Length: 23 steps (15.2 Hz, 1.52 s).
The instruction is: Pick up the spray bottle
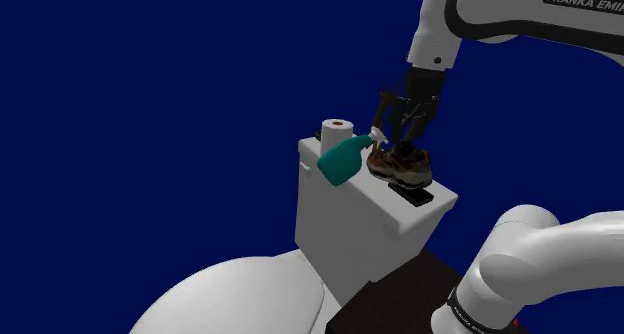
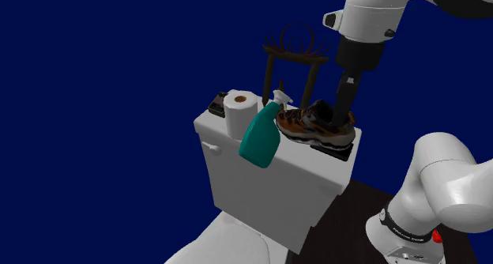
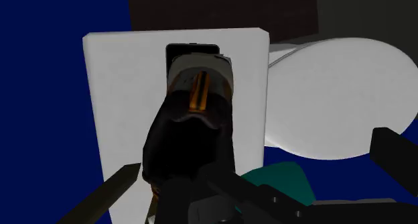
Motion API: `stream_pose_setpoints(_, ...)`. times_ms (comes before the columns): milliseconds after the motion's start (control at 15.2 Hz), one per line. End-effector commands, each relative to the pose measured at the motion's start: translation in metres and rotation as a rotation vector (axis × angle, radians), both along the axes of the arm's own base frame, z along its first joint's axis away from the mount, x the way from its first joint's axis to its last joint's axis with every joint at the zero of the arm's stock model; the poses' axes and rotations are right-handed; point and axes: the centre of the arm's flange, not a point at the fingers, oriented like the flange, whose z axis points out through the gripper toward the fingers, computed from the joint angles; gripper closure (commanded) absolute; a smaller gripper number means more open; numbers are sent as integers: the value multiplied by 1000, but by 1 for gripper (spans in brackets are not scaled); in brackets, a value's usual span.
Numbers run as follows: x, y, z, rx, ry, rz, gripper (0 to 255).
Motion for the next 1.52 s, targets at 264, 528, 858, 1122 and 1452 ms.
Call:
stream_pose_setpoints(264, 38, -51, -9, 65, 41, 305, 0)
stream_pose_setpoints(528, 89, -88, -22, 130, 82, 609, 0)
stream_pose_setpoints(858, 164, -109, -45, 211, 133, 990, 0)
stream_pose_setpoints(1122, 222, -104, -65, 272, 172, 1279, 0)
stream_pose_setpoints(1452, 222, -104, -91, 272, 172, 1279, 0)
